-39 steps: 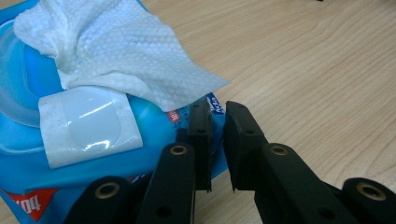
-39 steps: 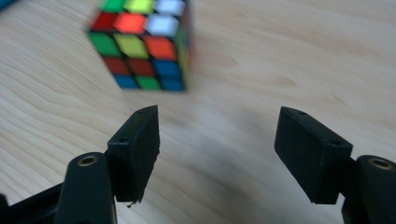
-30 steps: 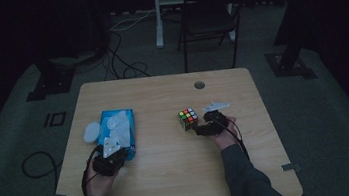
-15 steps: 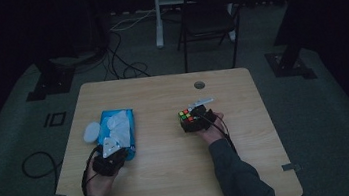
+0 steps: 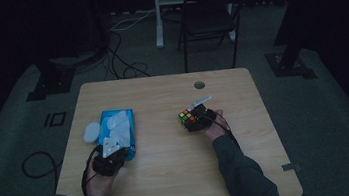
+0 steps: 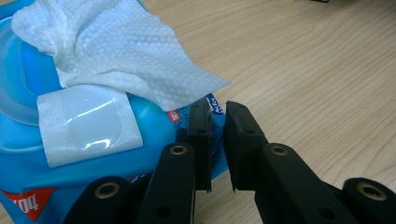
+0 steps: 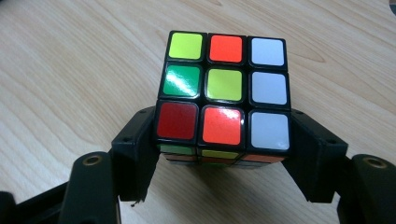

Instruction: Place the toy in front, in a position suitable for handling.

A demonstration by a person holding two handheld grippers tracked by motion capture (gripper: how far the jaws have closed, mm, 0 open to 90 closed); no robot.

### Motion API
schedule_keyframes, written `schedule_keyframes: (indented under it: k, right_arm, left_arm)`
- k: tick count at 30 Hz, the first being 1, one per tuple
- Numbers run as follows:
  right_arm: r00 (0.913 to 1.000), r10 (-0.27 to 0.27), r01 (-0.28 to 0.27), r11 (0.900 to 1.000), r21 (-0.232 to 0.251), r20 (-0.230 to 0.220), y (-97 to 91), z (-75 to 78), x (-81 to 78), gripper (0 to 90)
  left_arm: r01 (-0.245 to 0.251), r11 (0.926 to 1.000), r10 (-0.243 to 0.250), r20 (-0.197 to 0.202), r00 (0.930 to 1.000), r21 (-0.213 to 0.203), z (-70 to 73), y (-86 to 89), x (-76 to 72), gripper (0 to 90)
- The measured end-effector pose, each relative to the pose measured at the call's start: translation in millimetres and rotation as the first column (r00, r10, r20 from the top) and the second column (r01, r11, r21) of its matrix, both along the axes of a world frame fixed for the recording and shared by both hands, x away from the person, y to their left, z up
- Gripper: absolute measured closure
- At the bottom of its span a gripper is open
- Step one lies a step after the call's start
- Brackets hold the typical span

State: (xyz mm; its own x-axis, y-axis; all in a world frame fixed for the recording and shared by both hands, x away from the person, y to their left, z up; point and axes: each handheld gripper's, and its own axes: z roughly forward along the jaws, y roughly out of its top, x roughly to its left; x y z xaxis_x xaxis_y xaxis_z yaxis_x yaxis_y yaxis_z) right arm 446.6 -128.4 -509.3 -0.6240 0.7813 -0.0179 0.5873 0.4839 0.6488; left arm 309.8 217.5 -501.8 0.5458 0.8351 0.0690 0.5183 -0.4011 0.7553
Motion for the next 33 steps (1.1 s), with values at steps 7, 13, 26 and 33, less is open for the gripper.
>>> schedule_keyframes:
  k: [7, 13, 26, 33]
  right_arm:
    - [0.9995, 0.027, -0.028, 0.9982, 0.052, 0.014, -5.0, 1.2, 0.4, 29.8]
    - [0.9998, 0.018, -0.018, 0.9990, 0.042, -0.007, -5.1, -1.1, 3.7, 33.2]
    - [0.9991, 0.035, -0.034, 0.9991, 0.025, -0.025, -3.1, -3.4, 8.3, 32.0]
    - [0.9990, 0.044, -0.044, 0.9990, 0.005, 0.013, -1.3, -6.2, 6.0, 34.1]
  left_arm:
    - [0.001, 1.0000, -0.001, 0.002, 1.0000, 0.001, -0.1, 0.0, -0.1, 81.8]
    - [0.003, 1.0000, -0.003, 0.002, 1.0000, 0.000, -0.2, 0.3, -0.1, 81.8]
    - [0.008, 1.0000, -0.008, 0.004, 1.0000, 0.005, 0.0, 0.4, -0.1, 81.9]
    - [0.013, 0.9998, -0.013, 0.001, 0.9999, 0.012, 0.8, 1.4, -0.7, 82.0]
